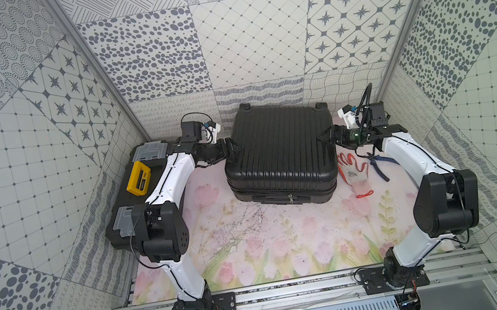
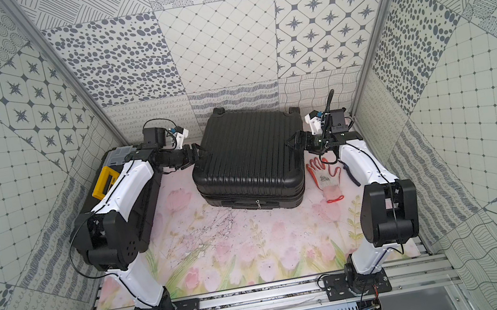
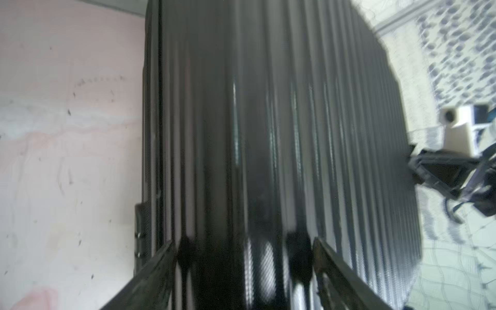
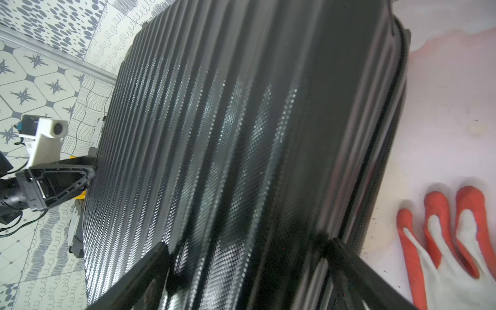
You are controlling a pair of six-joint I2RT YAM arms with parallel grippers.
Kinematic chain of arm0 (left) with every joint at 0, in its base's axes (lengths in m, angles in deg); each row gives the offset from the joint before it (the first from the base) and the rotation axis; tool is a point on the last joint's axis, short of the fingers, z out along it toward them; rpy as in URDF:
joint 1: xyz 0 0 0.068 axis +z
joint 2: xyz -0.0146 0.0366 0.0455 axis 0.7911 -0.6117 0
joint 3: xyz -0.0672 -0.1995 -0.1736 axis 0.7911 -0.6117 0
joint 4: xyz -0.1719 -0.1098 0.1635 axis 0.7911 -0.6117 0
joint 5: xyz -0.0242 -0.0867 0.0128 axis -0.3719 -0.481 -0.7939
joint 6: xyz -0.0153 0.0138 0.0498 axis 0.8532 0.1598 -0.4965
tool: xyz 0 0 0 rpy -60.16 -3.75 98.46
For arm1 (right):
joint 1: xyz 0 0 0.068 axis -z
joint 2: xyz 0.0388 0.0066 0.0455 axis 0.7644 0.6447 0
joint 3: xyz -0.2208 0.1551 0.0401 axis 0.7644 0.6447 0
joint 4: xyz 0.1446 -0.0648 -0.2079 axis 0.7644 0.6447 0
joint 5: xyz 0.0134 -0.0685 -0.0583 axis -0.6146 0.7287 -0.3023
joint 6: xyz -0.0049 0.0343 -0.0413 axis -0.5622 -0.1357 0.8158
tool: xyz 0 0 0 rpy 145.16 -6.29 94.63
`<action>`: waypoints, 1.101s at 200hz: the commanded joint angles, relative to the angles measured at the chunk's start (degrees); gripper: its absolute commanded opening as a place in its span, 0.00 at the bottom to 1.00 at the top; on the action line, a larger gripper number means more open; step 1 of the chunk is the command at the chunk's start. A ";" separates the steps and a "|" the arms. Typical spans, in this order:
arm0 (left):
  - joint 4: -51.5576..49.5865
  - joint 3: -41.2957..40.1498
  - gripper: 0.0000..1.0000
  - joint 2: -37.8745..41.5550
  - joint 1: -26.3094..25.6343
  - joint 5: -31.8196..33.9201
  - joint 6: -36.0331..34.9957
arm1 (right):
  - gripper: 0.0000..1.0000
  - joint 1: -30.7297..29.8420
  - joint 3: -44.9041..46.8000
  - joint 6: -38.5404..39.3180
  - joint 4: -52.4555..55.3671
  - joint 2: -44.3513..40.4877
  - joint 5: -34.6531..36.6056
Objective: Close the suitcase zippers
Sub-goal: Adjust the suitcase at the center of the board.
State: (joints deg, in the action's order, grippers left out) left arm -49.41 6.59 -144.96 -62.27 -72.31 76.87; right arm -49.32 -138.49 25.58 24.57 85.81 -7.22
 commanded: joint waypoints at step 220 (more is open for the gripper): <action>-23.75 -21.22 0.80 37.00 -13.91 32.26 25.10 | 0.94 -4.68 -28.68 8.63 2.75 15.36 14.59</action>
State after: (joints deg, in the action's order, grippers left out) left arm -60.08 -21.34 -106.99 -79.21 -51.68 101.70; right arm -55.59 -171.76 38.22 33.22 108.46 -4.49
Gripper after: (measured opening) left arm 0.792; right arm 0.922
